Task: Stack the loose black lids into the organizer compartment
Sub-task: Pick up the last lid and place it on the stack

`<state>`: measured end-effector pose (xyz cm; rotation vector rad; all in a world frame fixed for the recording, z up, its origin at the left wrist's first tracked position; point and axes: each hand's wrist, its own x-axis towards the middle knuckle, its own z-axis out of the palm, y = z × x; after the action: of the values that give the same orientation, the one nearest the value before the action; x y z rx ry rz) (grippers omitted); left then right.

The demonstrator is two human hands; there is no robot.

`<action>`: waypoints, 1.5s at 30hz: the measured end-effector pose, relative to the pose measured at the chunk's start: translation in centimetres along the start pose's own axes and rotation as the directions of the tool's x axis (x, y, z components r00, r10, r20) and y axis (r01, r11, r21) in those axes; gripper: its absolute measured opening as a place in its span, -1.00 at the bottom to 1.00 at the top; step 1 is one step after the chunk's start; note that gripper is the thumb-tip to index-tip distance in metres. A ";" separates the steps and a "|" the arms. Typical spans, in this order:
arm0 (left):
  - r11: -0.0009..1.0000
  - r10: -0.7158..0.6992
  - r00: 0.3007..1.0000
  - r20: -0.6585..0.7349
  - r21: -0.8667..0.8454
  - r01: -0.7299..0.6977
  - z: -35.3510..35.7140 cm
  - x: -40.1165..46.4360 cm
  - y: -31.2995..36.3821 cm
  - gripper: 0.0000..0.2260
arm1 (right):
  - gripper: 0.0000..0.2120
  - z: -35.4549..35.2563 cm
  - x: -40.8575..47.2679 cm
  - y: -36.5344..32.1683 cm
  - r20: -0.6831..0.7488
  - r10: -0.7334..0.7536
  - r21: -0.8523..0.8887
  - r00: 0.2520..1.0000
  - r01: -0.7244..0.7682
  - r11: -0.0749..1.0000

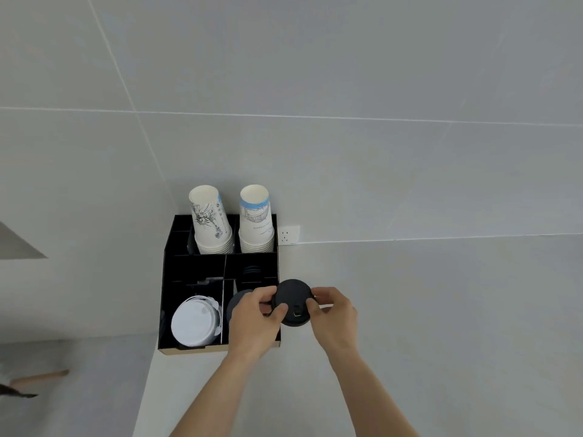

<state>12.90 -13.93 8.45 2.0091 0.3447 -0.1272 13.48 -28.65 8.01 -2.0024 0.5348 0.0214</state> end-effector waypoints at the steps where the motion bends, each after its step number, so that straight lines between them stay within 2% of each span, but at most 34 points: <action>1: 1.000 0.001 1.000 -0.020 0.004 -0.001 -0.8 0.4 -0.1 -0.72 | -0.86 0.8 0.1 -0.6 0.007 -0.014 -0.003 1.000 0.014 1.000; 8: 0.996 -0.018 0.992 -0.125 0.090 0.030 -4.8 2.7 -2.4 -0.76 | -0.87 5.7 0.3 -3.0 0.063 -0.133 -0.111 0.989 0.140 0.984; 20: 0.980 -0.083 0.991 -0.107 0.174 0.101 -5.5 3.8 -6.4 -0.73 | -0.82 9.7 -0.1 -1.5 0.119 -0.103 -0.209 0.988 0.126 0.970; 33: 0.981 -0.050 0.994 -0.099 0.183 0.068 -4.5 3.4 -7.5 -0.72 | -0.84 9.9 -0.2 0.5 0.120 -0.081 -0.151 0.989 0.099 0.984; 40: 0.988 -0.081 0.988 -0.130 0.123 0.097 -4.2 2.9 -8.3 -0.71 | -0.82 10.0 -0.7 1.0 0.124 -0.127 -0.121 0.984 0.142 0.982; 45: 0.987 -0.043 0.991 -0.129 0.148 0.062 -4.2 2.5 -8.5 -0.72 | -0.81 9.8 -1.0 1.2 0.115 -0.143 -0.084 0.983 0.153 0.985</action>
<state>12.52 -6.24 2.44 2.1648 0.4812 -0.0613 14.21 -20.38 2.48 -2.1130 0.3191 0.0641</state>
